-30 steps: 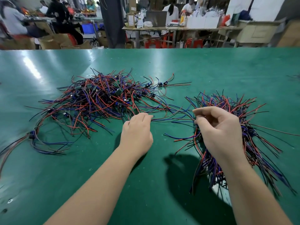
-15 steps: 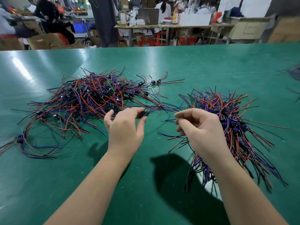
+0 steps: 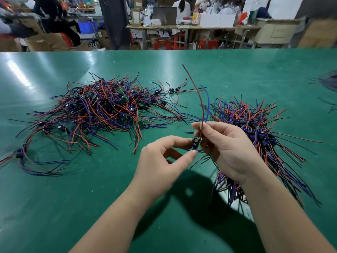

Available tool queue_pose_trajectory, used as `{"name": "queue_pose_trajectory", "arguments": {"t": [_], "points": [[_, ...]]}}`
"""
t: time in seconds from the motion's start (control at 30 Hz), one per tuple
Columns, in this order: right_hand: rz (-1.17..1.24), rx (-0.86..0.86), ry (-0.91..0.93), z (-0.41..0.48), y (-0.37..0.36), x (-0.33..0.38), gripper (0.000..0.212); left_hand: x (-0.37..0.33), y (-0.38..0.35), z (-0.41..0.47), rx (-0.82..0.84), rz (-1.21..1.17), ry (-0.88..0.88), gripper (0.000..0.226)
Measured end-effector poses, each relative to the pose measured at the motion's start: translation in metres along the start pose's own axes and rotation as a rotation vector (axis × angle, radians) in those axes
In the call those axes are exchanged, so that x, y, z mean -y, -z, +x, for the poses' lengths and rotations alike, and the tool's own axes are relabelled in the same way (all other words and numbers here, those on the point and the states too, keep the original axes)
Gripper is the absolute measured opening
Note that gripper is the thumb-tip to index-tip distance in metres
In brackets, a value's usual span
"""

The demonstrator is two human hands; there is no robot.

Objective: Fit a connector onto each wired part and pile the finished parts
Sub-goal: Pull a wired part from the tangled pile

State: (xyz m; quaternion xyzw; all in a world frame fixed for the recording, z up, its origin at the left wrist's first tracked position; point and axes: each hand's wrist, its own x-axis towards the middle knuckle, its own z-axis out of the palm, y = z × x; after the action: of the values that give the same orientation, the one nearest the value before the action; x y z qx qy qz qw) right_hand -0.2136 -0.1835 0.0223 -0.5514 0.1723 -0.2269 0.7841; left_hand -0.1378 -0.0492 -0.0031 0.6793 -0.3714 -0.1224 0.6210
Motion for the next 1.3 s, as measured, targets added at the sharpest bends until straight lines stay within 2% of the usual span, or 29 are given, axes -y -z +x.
{"name": "queue_pose_trajectory", "arguments": {"t": [0.07, 0.13, 0.2, 0.27, 0.37, 0.5, 0.63, 0.77, 0.87, 0.93, 1.03, 1.2, 1.3], "points": [[0.0, 0.01, -0.015, 0.0, 0.001, 0.0, 0.016, -0.004, -0.001, 0.0, 0.055, -0.217, 0.186, 0.007], [0.008, 0.045, -0.033, 0.0, 0.0, 0.0, 0.016, -0.008, 0.0, 0.001, 0.1, -0.38, 0.355, 0.012], [-0.017, 0.083, -0.047, -0.001, -0.001, -0.001, 0.017, -0.01, 0.003, 0.001, 0.143, -0.448, 0.463, 0.023], [-0.033, 0.103, -0.059, -0.002, -0.002, -0.001, 0.026, -0.01, 0.005, 0.002, 0.156, -0.49, 0.507, 0.021], [-0.007, 0.119, -0.065, -0.002, -0.003, -0.002, 0.037, -0.01, 0.007, 0.004, 0.125, -0.536, 0.514, 0.019], [-0.037, 0.12, -0.046, -0.001, -0.006, -0.006, 0.011, -0.01, 0.006, 0.002, 0.133, -0.524, 0.492, 0.026], [-0.115, 0.089, -0.047, 0.0, -0.004, -0.008, 0.006, -0.009, 0.004, 0.001, 0.098, -0.502, 0.485, 0.037], [-0.103, 0.112, -0.065, 0.001, 0.002, -0.006, 0.005, -0.01, 0.006, 0.0, 0.127, -0.49, 0.415, 0.026], [-0.063, 0.189, -0.112, -0.001, 0.006, -0.002, 0.019, -0.012, 0.008, -0.001, 0.206, -0.47, 0.389, 0.017], [-0.063, 0.218, -0.122, -0.003, 0.007, 0.0, 0.013, -0.012, 0.008, 0.0, 0.262, -0.467, 0.405, 0.015], [-0.028, 0.134, -0.075, -0.002, 0.007, 0.005, 0.007, -0.011, 0.011, -0.001, 0.358, -0.381, 0.391, 0.025], [0.208, -0.21, 0.015, 0.004, 0.025, 0.022, 0.015, -0.01, 0.013, -0.01, 0.664, -0.174, 0.415, 0.018], [0.269, -0.301, 0.078, 0.008, 0.032, 0.022, 0.01, -0.01, 0.008, -0.012, 0.728, -0.139, 0.408, 0.016]]}}
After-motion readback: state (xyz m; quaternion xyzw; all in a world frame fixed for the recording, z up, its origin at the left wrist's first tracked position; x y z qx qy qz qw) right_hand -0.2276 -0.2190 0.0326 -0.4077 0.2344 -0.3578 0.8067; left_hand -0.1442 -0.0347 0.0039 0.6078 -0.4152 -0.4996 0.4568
